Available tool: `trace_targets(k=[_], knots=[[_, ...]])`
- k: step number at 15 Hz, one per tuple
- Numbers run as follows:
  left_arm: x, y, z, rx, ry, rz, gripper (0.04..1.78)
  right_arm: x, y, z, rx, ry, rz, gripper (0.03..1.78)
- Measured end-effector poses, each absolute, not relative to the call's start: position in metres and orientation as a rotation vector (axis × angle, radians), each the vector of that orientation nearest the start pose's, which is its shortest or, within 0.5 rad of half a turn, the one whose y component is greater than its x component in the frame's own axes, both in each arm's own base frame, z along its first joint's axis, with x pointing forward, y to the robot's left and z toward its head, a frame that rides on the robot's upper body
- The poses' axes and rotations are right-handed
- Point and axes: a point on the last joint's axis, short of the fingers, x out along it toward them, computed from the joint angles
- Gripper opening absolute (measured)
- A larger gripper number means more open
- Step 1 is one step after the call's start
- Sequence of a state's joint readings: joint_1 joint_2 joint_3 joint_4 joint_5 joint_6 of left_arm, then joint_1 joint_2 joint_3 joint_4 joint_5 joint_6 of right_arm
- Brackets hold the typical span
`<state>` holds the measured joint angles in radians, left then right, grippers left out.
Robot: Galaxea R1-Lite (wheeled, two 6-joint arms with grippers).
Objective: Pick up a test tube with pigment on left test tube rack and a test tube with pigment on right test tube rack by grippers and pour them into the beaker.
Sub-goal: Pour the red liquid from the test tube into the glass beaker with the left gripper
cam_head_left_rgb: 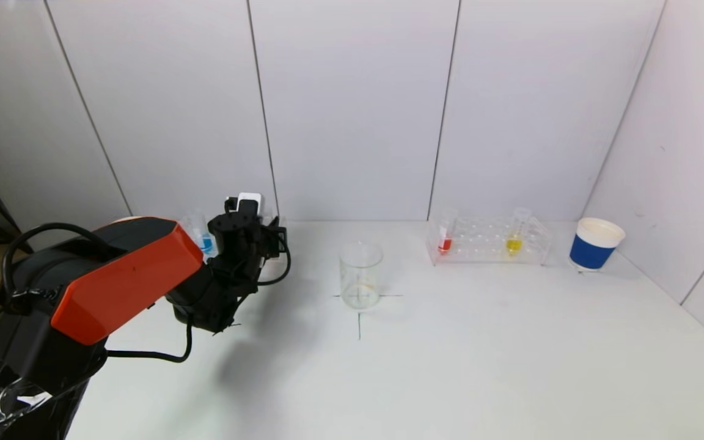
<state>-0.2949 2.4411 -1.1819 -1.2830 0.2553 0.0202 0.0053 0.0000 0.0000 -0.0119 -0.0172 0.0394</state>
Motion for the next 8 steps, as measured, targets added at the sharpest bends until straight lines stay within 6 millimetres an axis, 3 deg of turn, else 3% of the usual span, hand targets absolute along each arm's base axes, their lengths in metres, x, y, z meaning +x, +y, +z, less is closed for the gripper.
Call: trace_targets(k=[8], knots=[[0.436, -0.124, 0.075, 0.006, -0.050, -0.035, 0.46, -0.023, -0.001, 0.077, 0.040, -0.013, -0.011, 1.77]])
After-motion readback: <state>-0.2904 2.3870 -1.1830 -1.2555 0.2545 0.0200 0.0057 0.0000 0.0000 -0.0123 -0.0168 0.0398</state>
